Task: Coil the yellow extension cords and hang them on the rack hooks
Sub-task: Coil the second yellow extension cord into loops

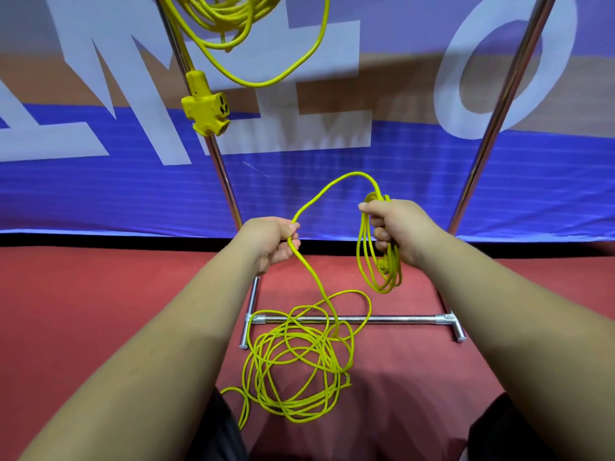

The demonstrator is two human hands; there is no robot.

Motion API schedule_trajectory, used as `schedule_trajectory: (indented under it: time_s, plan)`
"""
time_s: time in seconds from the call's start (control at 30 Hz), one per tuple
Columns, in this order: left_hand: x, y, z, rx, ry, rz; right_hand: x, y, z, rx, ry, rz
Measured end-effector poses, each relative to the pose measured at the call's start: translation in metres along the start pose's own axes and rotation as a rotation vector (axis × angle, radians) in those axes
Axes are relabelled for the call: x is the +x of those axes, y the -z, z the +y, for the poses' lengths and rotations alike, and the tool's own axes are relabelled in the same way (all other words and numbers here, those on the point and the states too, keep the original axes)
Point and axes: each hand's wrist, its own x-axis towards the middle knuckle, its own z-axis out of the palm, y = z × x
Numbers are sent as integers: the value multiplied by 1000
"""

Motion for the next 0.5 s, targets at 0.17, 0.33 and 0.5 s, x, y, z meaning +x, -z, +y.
schedule_trajectory:
  time_s: [0.17, 0.33, 0.5]
  plan:
    - [2, -2, 2, -191, 10, 22, -3, -6, 17, -189, -30, -143]
    - [3, -3, 2, -407, 24, -24, -17, -20, 23, -298, -45, -336]
    - [9, 0, 1, -544, -7, -7, -25, -32, 21, -283, -20, -370]
